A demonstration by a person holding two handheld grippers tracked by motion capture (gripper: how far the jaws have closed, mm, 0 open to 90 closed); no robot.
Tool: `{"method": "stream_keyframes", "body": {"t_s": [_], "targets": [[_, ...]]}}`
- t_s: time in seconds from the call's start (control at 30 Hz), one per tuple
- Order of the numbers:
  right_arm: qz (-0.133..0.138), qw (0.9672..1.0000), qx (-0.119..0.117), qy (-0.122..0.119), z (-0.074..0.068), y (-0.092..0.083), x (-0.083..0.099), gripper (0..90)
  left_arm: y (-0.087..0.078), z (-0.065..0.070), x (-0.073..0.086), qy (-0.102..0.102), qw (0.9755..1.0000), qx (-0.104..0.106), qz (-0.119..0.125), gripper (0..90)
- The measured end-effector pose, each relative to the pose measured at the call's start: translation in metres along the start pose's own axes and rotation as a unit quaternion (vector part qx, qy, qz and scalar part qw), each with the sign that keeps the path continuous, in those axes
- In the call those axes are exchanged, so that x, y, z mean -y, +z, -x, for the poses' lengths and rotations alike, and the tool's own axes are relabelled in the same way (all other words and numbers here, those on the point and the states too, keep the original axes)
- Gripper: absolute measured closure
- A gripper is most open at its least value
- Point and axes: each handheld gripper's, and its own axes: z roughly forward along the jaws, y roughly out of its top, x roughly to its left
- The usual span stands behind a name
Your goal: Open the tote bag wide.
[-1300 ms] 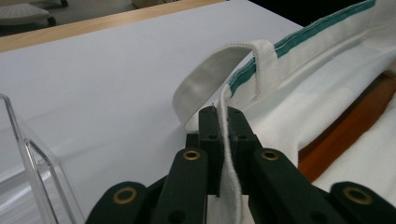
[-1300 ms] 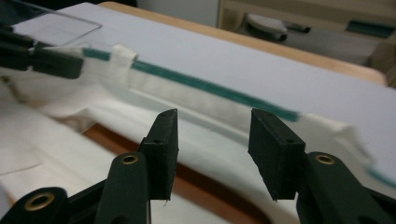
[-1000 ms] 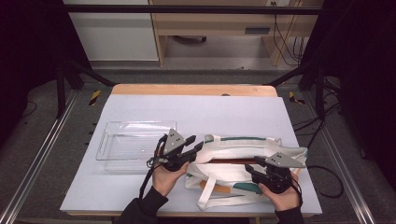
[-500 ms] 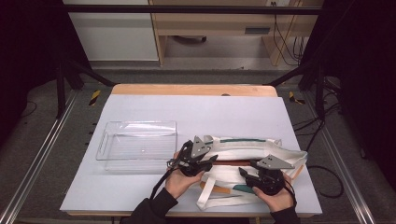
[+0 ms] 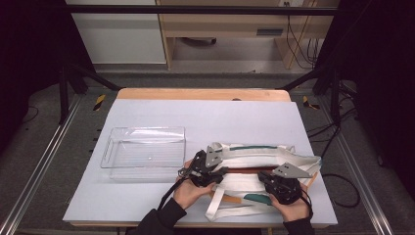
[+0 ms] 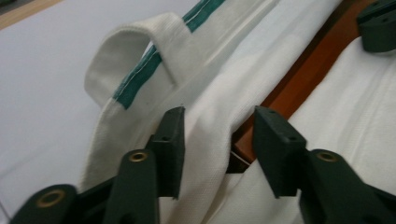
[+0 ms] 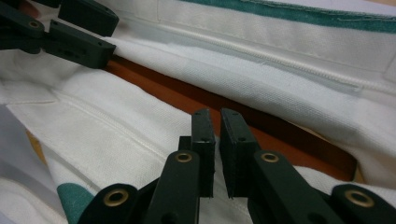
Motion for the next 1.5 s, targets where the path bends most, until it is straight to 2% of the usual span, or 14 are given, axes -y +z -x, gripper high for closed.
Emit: {"method": "stream_keyframes", "body": {"t_s": [0.07,0.13,0.23,0.37,0.5,0.7,0.83,0.97,1.03,1.17,1.23,1.33,1.43,1.5], "targets": [[0.001,1.0,0.0,0.0,0.0,-0.001,0.0,86.5,-0.001,-0.001,-0.001,-0.011,0.9999,0.003,-0.005,67.3],[0.002,1.0,-0.003,0.003,0.0,-0.002,0.0,87.1,0.0,-0.001,-0.002,-0.008,0.9998,-0.005,-0.017,77.6],[-0.003,0.9999,-0.009,0.005,0.0,-0.004,-0.001,87.7,-0.001,-0.001,-0.004,-0.02,0.9995,-0.014,-0.02,85.3],[-0.01,0.9998,-0.017,-0.001,0.0,-0.006,0.002,88.2,-0.001,-0.005,-0.005,-0.048,0.9987,-0.019,-0.002,87.8],[-0.02,0.9991,-0.037,0.003,0.0,-0.01,0.01,88.4,0.001,-0.01,-0.006,-0.079,0.9961,-0.031,0.021,88.2],[-0.037,0.9983,-0.046,0.005,-0.006,-0.008,0.025,88.0,0.012,-0.01,-0.004,-0.097,0.9927,-0.063,0.034,88.2],[-0.049,0.9979,-0.042,0.004,-0.007,0.001,0.032,87.7,0.012,-0.011,-0.002,-0.097,0.9929,-0.058,0.035,87.7],[-0.057,0.9977,-0.035,0.005,-0.009,0.007,0.035,86.9,0.007,-0.011,0.0,-0.093,0.994,-0.034,0.048,83.6],[-0.053,0.9979,-0.036,0.004,-0.008,0.006,0.034,85.9,0.003,-0.01,0.002,-0.086,0.9947,-0.022,0.052,80.6],[-0.031,0.9987,-0.04,0.009,-0.006,-0.004,0.028,79.9,-0.01,-0.005,0.007,-0.086,0.994,0.0,0.069,79.9],[-0.006,0.9995,-0.029,0.012,-0.004,-0.014,0.023,80.9,-0.016,-0.003,0.008,-0.089,0.9931,0.016,0.075,81.0],[0.016,0.9997,0.004,0.021,0.005,-0.028,0.018,85.4,-0.022,0.004,0.007,-0.071,0.9945,0.023,0.073,83.2],[0.006,0.9991,0.029,0.03,0.015,-0.03,0.023,86.9,-0.02,0.013,0.008,-0.052,0.9967,0.024,0.059,84.6],[-0.006,0.9987,0.031,0.039,0.02,-0.027,0.027,87.1,-0.017,0.017,0.01,-0.04,0.9979,0.02,0.046,85.6]]}}
